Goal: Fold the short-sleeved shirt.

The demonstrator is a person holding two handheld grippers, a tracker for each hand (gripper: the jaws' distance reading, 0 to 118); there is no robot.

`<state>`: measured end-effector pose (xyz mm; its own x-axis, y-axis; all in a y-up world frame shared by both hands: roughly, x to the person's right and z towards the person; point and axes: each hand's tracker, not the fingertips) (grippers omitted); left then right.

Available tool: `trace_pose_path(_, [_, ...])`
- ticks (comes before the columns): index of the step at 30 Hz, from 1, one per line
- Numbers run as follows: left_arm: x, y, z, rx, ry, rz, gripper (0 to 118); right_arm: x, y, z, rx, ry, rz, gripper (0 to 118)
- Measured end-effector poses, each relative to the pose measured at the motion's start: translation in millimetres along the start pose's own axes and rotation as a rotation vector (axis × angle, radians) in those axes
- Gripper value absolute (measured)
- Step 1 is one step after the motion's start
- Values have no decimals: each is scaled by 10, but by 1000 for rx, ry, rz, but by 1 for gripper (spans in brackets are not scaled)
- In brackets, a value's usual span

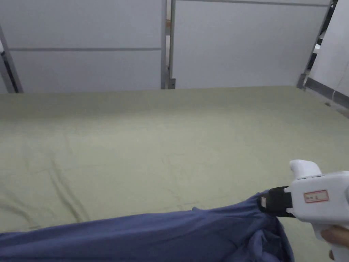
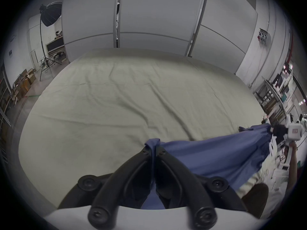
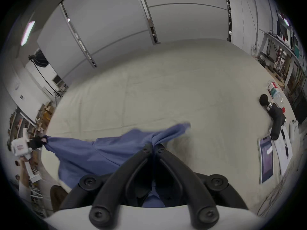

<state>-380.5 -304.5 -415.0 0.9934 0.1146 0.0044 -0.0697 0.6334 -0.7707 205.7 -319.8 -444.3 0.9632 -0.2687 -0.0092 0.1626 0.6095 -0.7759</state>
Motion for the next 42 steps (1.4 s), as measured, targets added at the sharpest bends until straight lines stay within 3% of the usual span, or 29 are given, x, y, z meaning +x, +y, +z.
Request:
trace_pose_path(6, [28,-737,224,-146,26,-108,3,48,-682,301,-62,13,22,3])
trace_pose_path(9, [18,-1048,139,-232,18,-104,3,151,-1024,159,-152,-15,-13,3])
trace_pose_path(16, [34,-1270,-245,-330,55,-133,3,194,-1368,-103,-185,-63,22,4])
trace_pose_path(17, [-4,-1276,-300,-332,54,-133,7,182,-1361,-85,-170,-64,35,4])
trace_pose_path(18, [-42,-1281,-295,-320,59,-138,29,192,-1350,-40,-161,-61,42,12])
trace_pose_path(19, [-43,-1265,-249,-283,76,-142,59,196,-1344,12,-154,-56,43,33])
trace_pose_path(20, [-53,-1240,-163,-240,91,-147,98,204,-1338,100,-136,-58,46,65])
trace_pose_path(21, [-62,-1232,-63,-211,90,-139,118,208,-1329,199,-104,-86,59,104])
trace_pose_path(22, [-81,-1202,51,-179,85,-131,118,207,-1321,341,-72,-112,72,116])
trace_pose_path(25, [-76,-1030,521,26,10,-99,118,133,-1185,764,117,-107,53,116])
trace_pose_path(30, [189,-621,1208,407,-143,-43,118,-487,-866,1361,514,52,109,116])
trace_pose_path(31, [243,-561,1291,446,-158,-55,112,-624,-835,1418,574,90,125,115])
trace_pose_path(32, [309,-502,1365,476,-166,-60,95,-761,-819,1460,631,125,137,111])
trace_pose_path(33, [403,-467,1410,498,-165,-65,40,-905,-801,1475,661,158,140,88])
trace_pose_path(34, [457,-430,1418,485,-153,-60,0,-1051,-779,1460,669,174,143,48])
trace_pose_path(35, [455,-415,1402,512,-146,-40,0,-1167,-776,1419,677,181,138,5])
trace_pose_path(37, [343,-392,1317,413,-329,0,0,-1350,-822,1317,691,196,138,3])
trace_pose_path(42, [-339,-519,785,133,-545,219,0,-1490,-942,1083,588,256,141,3])
